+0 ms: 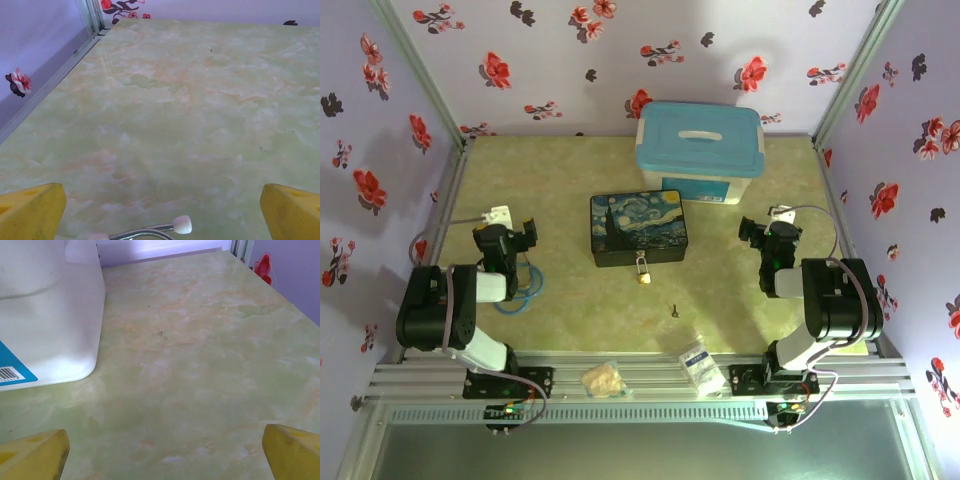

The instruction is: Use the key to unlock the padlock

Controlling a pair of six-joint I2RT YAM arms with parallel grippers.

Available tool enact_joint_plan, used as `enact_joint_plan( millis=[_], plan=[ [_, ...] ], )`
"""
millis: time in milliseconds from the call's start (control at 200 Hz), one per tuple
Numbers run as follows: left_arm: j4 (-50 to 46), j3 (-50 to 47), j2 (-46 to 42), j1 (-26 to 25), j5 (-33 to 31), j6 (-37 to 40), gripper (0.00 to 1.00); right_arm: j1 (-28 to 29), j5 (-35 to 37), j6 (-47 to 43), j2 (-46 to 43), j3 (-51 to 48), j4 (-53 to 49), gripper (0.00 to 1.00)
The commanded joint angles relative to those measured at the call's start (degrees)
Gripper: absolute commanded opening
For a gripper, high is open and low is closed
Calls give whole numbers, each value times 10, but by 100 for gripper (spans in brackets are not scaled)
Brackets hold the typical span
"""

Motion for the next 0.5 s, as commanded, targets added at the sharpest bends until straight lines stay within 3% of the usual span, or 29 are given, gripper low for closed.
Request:
enact_joint_plan(
  millis=[0,495],
  plan=[
    [5,8,1,4,16,12,100,-4,-6,0,-6,7,-3,99],
    [5,8,0,4,16,12,100,-4,-6,0,-6,7,-2,99]
  ],
)
